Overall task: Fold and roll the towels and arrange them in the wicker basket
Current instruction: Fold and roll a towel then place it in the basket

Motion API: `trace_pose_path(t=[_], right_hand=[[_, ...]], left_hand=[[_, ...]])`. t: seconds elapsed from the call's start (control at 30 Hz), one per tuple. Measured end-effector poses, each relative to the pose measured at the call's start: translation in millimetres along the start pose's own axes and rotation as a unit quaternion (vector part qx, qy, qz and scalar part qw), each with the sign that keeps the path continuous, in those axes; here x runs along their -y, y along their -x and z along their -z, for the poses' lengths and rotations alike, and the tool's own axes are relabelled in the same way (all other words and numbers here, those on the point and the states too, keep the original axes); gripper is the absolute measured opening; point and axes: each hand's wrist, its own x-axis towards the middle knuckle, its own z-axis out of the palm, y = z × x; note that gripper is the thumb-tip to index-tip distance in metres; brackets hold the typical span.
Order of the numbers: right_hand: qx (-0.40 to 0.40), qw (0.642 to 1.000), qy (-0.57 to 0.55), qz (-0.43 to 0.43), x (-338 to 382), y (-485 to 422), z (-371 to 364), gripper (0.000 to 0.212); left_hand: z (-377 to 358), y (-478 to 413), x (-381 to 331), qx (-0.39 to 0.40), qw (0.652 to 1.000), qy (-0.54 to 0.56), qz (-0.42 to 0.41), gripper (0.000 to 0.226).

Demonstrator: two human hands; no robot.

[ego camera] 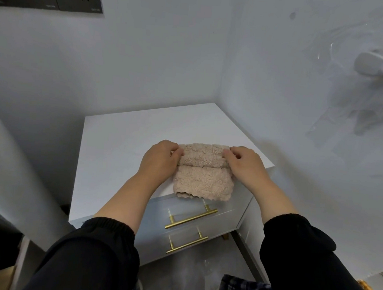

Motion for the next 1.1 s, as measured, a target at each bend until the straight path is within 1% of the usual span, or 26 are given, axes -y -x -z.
trace_pose_path(t=[0.03,0.07,0.17,0.2,0.23,0.33,0.4,0.47,0.53,0.6,0.67,0.73,0.8,0.83,0.9,0.97,1.03,1.1], right_hand=[[0.0,1.0,-0.009,-0.006,-1,-2,0,0.035],[0.005,1.0,-0.016,-0.012,-2,-3,-1,0.031],[0.037,0.998,-0.038,-0.035,-4,-3,-5,0.006],[0.046,0.997,-0.051,-0.041,-3,-3,-5,0.012],[0.054,0.995,-0.072,-0.048,-4,-2,-5,0.022],[0.06,0.985,-0.149,-0.069,-2,-1,-1,0.054],[0.048,0.985,-0.15,-0.068,-2,-1,-1,0.062],[0.021,0.991,-0.124,-0.05,-2,-3,-1,0.06],[-0.018,0.994,-0.106,-0.022,0,-5,-3,0.053],[-0.072,0.994,-0.081,0.009,1,-7,-8,0.043],[-0.123,0.991,-0.038,0.038,2,-9,-14,0.035],[-0.156,0.985,0.002,0.069,1,-9,-18,0.033],[-0.165,0.981,0.036,0.096,-1,-9,-18,0.034],[-0.16,0.98,0.051,0.105,-2,-8,-16,0.034],[-0.124,0.983,0.075,0.114,-4,-8,-11,0.035],[-0.071,0.988,0.08,0.113,-5,-7,-3,0.034],[-0.012,0.992,0.066,0.107,-4,-4,5,0.035],[0.051,0.994,0.042,0.083,-3,3,12,0.035]], left_hand=[[-1,-1,1,-0.002,1.0,0.003,0.008,0.021],[-1,-1,1,-0.001,1.0,0.011,0.014,0.016],[-3,0,0,0.02,0.999,0.036,0.02,0.007],[-3,0,-1,0.028,0.998,0.046,0.022,0.006],[-3,0,-1,0.036,0.997,0.058,0.026,0.01],[-1,1,-2,0.06,0.992,0.102,0.034,0.04],[0,1,-3,0.059,0.992,0.11,0.035,0.057],[-2,1,-3,0.026,0.995,0.09,0.022,0.059],[-5,1,-4,-0.035,0.997,0.059,-0.021,0.049],[-7,0,-6,-0.103,0.992,0.038,-0.068,0.037],[-9,-2,-7,-0.153,0.984,0.022,-0.089,0.035],[-12,-3,-4,-0.167,0.98,-0.004,-0.105,0.036],[-14,-4,1,-0.156,0.98,-0.023,-0.121,0.036],[-14,-5,3,-0.147,0.98,-0.029,-0.132,0.036],[-11,-4,4,-0.131,0.98,-0.034,-0.148,0.035],[-6,-1,3,-0.096,0.983,-0.022,-0.158,0.032],[-1,4,2,-0.045,0.986,0.006,-0.161,0.03],[0,8,2,-0.008,0.987,0.036,-0.156,0.031]])
